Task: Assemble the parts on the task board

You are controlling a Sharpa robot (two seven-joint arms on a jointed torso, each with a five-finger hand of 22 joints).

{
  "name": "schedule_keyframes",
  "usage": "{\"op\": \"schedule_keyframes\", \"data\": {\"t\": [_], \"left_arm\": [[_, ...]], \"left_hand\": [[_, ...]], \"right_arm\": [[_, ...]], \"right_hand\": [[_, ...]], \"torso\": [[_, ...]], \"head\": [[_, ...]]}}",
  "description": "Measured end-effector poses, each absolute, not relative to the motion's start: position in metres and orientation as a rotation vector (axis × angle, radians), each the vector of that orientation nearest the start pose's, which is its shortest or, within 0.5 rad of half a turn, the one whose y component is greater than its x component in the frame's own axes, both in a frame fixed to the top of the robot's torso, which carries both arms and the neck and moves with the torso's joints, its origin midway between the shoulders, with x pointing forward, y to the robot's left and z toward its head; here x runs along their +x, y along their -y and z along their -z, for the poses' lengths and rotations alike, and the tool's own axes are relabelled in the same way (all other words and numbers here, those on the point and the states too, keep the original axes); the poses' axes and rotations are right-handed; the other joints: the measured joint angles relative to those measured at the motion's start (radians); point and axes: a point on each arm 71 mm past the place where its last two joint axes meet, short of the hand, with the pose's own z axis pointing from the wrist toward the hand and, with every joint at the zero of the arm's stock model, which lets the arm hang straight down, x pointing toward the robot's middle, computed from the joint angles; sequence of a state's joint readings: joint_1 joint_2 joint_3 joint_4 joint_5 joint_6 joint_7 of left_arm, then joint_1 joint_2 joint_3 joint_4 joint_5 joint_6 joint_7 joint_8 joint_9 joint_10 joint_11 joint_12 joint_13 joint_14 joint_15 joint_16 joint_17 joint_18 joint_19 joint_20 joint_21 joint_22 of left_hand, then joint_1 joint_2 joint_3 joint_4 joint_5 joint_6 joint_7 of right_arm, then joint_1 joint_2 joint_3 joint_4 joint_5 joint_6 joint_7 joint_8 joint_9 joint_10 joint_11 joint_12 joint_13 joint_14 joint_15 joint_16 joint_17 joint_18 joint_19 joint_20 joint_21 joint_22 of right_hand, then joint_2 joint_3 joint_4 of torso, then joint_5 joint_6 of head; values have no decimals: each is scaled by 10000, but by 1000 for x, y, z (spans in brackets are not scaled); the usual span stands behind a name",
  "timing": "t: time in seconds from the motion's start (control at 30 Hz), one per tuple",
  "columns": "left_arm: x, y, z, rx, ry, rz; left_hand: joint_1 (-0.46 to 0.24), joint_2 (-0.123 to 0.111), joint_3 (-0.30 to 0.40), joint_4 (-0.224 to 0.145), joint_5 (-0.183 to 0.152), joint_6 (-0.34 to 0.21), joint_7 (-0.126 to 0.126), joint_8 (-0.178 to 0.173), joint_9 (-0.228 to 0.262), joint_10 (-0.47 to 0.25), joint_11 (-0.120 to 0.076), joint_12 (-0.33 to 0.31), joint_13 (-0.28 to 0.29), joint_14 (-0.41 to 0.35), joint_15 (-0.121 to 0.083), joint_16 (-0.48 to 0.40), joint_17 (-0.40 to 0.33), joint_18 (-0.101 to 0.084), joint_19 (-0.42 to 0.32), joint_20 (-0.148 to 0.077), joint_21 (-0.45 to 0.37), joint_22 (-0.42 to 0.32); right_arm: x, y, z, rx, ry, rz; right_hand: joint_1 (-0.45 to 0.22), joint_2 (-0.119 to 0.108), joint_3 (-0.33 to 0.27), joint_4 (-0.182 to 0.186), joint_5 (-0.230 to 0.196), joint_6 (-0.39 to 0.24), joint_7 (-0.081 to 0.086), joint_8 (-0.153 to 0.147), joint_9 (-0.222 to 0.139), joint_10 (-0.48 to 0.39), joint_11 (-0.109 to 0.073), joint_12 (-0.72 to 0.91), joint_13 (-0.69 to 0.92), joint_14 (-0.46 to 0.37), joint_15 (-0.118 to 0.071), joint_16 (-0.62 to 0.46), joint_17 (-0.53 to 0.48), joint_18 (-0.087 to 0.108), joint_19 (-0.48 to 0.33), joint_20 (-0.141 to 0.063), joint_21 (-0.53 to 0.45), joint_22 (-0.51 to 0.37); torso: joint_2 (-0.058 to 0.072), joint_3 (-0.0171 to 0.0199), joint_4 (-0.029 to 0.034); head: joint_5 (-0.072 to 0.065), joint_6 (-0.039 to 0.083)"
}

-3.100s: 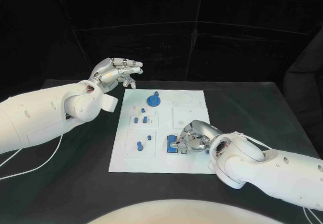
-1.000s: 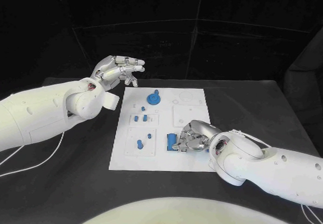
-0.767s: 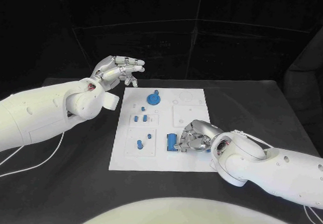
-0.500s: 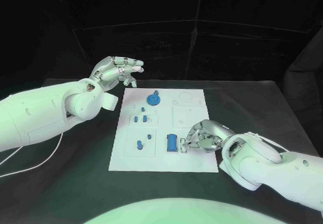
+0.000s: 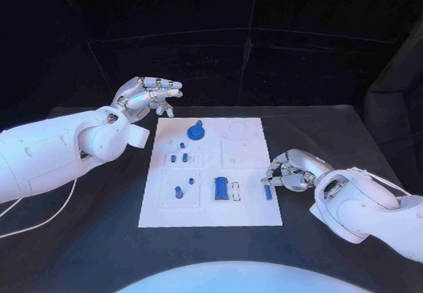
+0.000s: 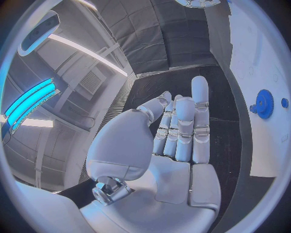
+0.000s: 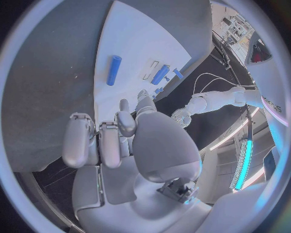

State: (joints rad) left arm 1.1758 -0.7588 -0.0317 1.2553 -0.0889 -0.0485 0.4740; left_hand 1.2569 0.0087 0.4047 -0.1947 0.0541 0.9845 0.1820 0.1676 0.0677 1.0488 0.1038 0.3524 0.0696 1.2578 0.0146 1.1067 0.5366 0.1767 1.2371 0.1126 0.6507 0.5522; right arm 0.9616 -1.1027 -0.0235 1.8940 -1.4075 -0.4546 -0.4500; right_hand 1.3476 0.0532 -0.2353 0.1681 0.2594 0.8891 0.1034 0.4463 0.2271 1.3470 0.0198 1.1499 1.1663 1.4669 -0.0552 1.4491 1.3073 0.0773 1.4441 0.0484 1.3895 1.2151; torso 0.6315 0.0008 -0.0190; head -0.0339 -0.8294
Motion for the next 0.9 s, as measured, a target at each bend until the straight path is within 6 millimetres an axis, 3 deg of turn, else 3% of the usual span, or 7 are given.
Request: {"op": "schedule_keyframes", "data": {"t": [0.13,0.37,0.9], "left_arm": [[526,-235,197,-9737,-14273,16431],[526,-235,197,-9739,-14275,16429],[526,-236,197,-9745,-14281,16416]], "left_hand": [[0,0,0,0,0,0,0,0,0,0,0,0,0,0,0,0,0,0,0,0,0,0],[0,0,0,0,0,0,0,0,0,0,0,0,0,0,0,0,1,1,0,0,0,1],[0,0,0,0,0,0,0,0,0,0,0,0,0,0,0,0,2,1,0,0,0,3]], "right_arm": [[375,238,247,2219,-18958,-4758],[378,238,253,1758,-19481,-4114],[380,235,260,982,-20013,-3124]], "right_hand": [[-155,33,-200,144,-14,138,-45,-147,-56,0,0,-40,-36,0,0,0,0,0,0,0,0,-1],[-481,-84,-530,475,-471,360,-72,-285,-96,0,0,-40,-39,0,-1,0,0,1,0,0,0,-20],[-503,-106,-658,603,-597,616,-135,-284,-59,-38,-38,-87,-49,0,-1,0,0,0,0,-1,0,-39]], "torso": [[2,5,0],[3,1,30],[8,-3,35]], "head": [[-35,-14],[-72,-28],[-51,-49]]}}
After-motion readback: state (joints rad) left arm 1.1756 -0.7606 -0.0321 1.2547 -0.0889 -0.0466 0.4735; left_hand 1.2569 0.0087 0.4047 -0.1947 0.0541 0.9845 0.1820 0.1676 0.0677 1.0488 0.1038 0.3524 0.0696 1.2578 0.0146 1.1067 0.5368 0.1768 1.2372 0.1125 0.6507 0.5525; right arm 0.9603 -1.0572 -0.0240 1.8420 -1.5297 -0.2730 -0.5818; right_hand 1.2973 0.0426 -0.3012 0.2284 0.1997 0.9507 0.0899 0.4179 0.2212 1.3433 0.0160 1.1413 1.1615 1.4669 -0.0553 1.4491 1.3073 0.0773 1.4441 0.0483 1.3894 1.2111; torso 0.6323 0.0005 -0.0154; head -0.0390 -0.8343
